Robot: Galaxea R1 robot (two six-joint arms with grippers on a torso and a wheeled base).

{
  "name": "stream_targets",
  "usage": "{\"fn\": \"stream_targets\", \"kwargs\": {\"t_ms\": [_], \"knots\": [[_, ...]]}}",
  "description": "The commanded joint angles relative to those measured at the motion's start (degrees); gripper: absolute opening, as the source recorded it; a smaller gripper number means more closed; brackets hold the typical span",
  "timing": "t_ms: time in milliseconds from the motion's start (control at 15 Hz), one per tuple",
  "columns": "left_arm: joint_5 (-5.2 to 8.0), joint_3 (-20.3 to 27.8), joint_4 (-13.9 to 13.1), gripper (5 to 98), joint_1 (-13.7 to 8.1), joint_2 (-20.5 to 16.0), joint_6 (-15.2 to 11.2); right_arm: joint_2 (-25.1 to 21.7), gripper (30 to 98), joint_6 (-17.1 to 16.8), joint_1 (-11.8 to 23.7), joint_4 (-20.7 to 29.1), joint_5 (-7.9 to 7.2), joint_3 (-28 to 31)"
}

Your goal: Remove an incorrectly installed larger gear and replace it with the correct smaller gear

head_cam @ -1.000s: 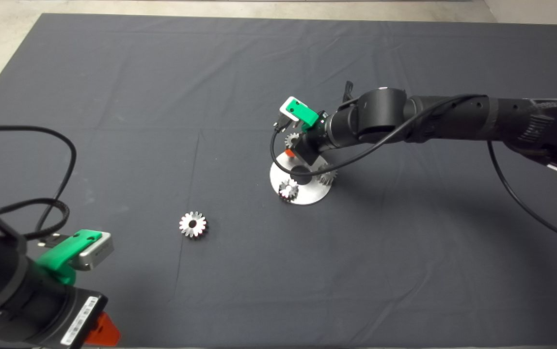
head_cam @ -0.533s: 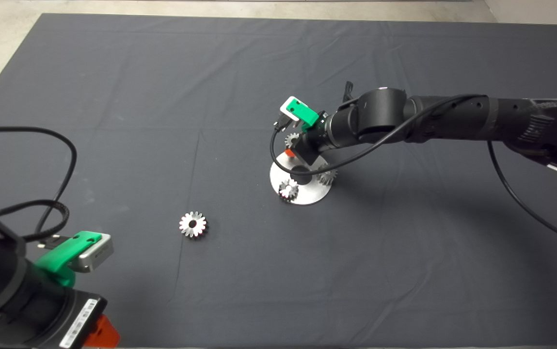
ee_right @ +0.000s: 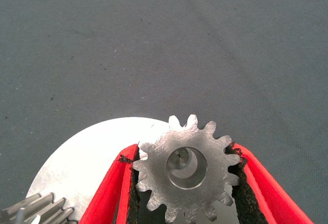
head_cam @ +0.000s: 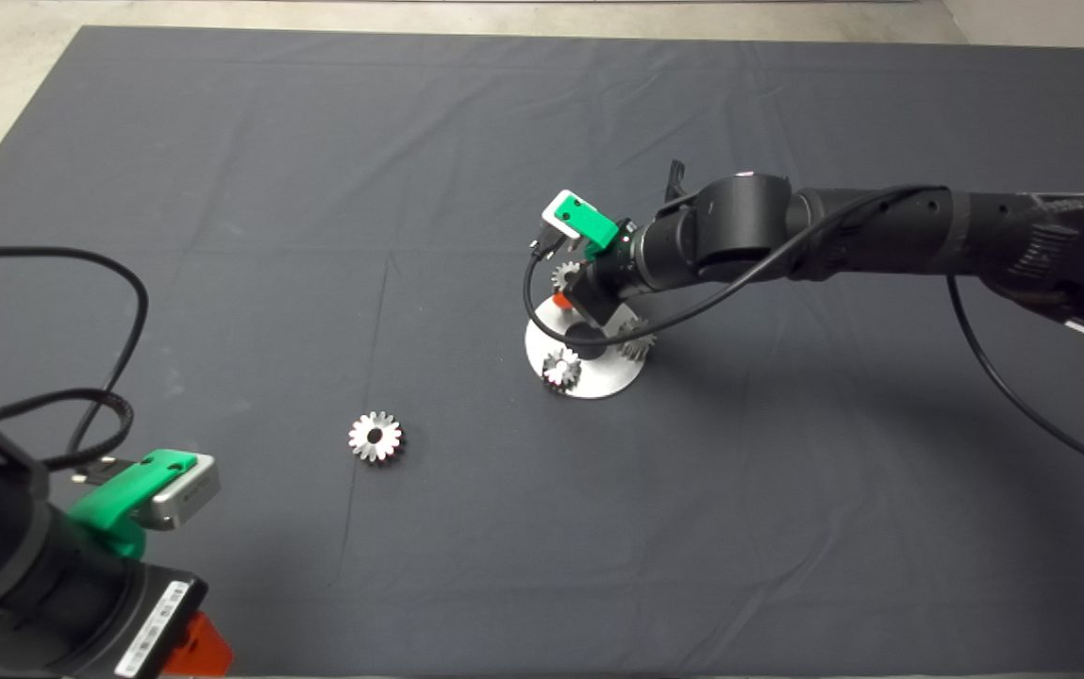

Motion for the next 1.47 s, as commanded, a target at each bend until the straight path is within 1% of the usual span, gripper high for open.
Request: {"fn": "stream_targets", "kwargs": {"t_ms": [0,733,1000,1400], "knots": [[0.26,1.12,-0.58,73.3,-0.21,-0.29,0.08,0.21,38.5,0.33,1.38,-1.73,0.75,1.35],[0.18,1.34,-0.58,73.3,-0.21,-0.34,0.08,-0.32,38.3,-0.02,1.29,-1.91,0.75,1.35],[0.26,2.57,-0.58,73.3,-0.12,-0.42,0.08,-0.40,38.3,-0.02,1.20,-1.91,0.75,1.00],[0.19,2.57,-0.58,73.3,-0.12,-0.42,0.08,-0.84,38.3,-0.37,0.23,-1.91,0.67,0.91]]}}
